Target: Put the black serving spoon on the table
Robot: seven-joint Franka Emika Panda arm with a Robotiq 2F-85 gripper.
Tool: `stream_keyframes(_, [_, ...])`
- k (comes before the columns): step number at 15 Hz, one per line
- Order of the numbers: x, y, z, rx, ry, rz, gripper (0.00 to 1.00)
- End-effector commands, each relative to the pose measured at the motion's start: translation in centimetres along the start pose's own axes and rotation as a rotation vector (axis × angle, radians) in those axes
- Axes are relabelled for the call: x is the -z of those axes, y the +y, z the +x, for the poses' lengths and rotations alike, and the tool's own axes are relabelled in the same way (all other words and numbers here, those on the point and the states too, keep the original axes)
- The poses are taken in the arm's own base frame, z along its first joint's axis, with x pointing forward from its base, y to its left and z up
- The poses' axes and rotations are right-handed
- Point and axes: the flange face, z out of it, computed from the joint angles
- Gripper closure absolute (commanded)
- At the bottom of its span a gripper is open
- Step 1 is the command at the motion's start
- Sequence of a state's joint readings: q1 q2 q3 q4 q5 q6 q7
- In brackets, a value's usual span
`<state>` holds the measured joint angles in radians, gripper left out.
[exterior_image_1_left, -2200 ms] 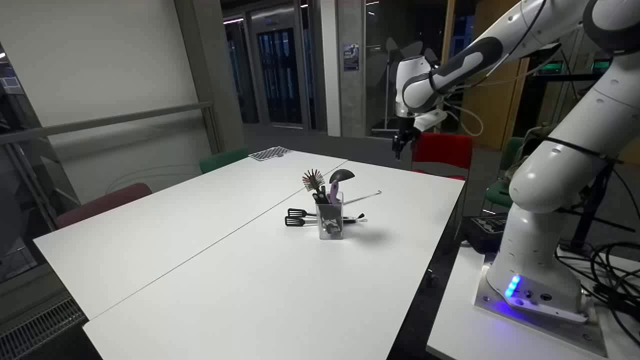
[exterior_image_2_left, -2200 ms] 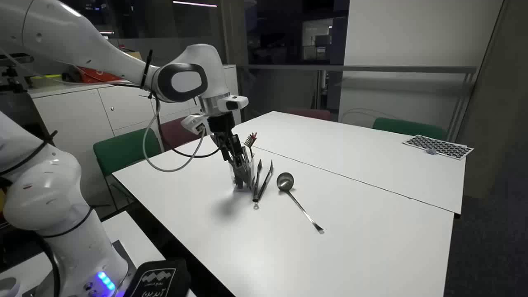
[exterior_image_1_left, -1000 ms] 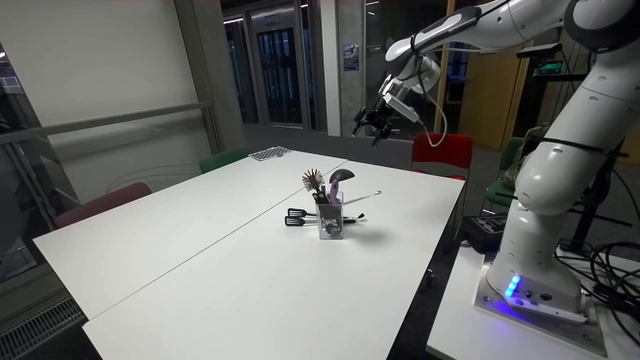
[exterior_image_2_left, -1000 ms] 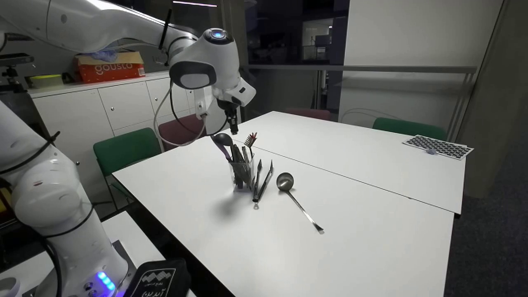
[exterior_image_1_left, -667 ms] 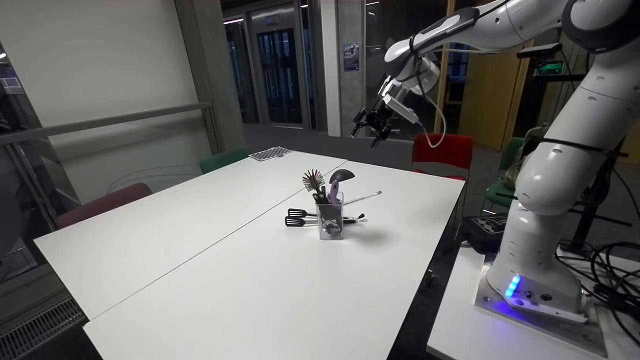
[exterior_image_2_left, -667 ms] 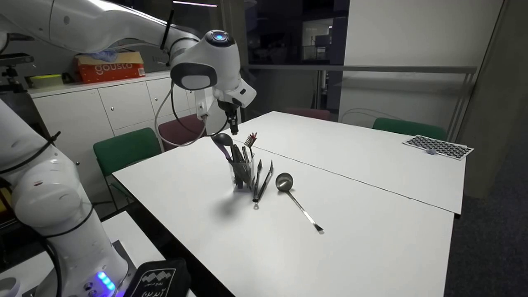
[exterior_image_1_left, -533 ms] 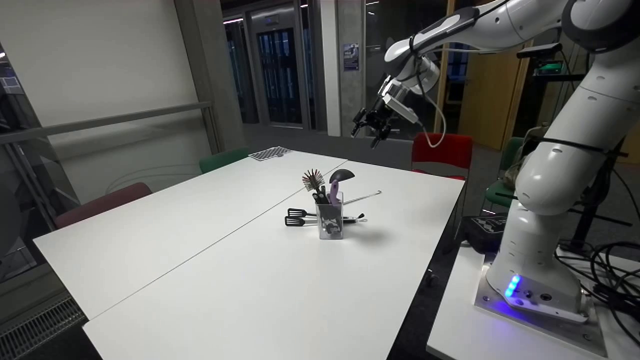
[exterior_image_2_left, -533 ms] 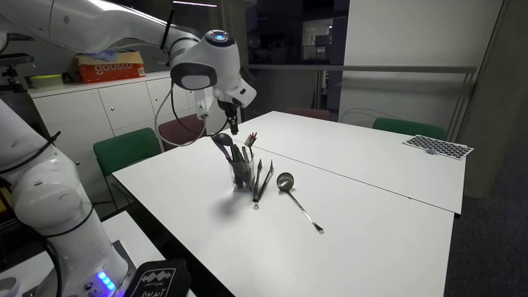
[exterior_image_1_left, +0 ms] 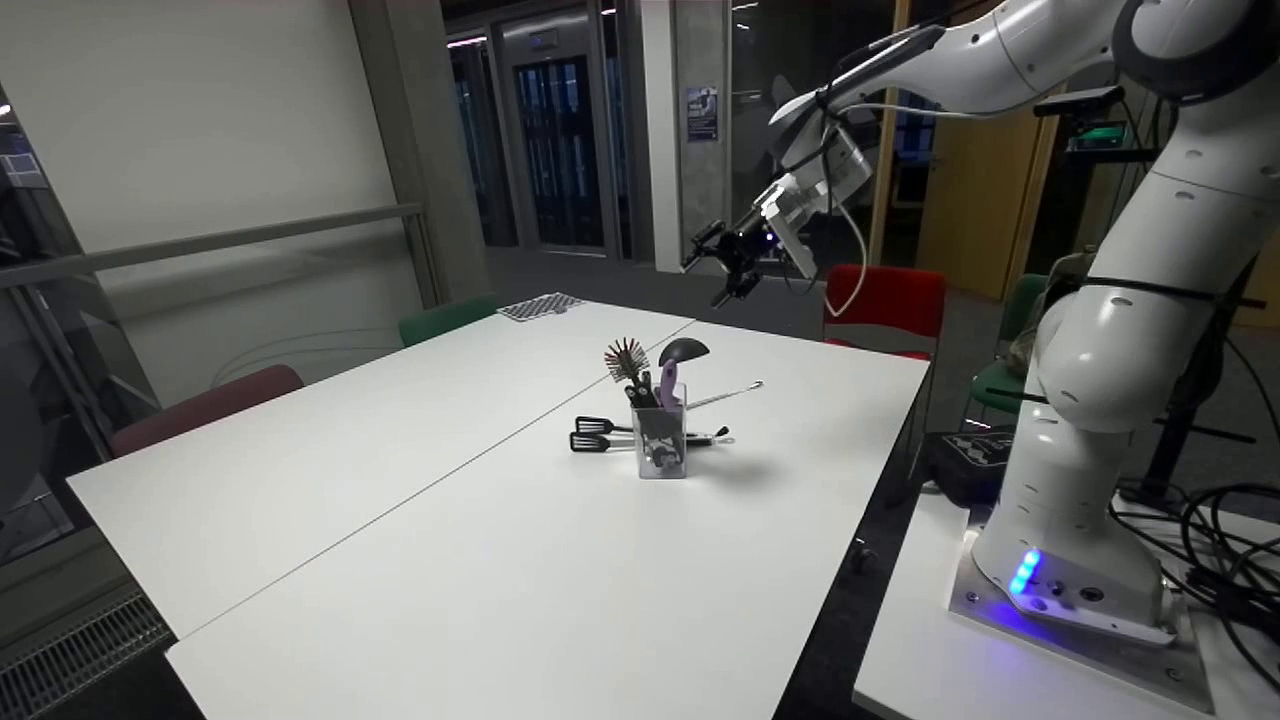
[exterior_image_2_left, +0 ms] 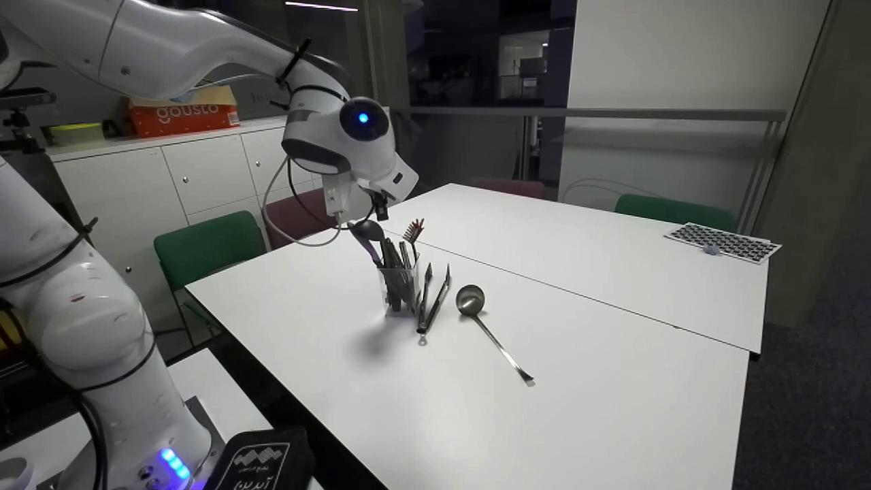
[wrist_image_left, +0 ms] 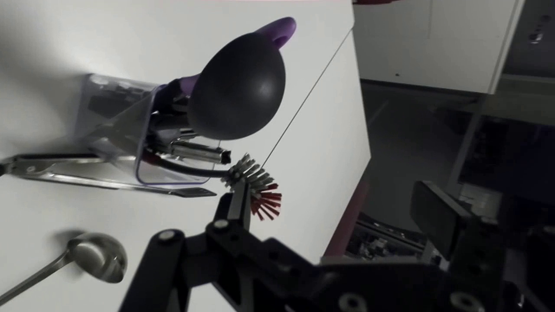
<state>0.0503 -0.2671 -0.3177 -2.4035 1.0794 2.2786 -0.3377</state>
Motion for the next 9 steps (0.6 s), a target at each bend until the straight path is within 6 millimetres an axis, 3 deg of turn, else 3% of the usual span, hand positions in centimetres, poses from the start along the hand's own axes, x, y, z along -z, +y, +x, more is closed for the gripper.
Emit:
stream_keyframes(1, [-2.4,2.1,-0.9,-0.021,0.021,0.186,0.00])
stream_keyframes(5, [-6.3,3.6,-3.0,-0.007,0.035,0.404,0.00])
stream_keyframes(9, [-8.1,5.3,-5.7,0.039,0.002,0.596,0.00])
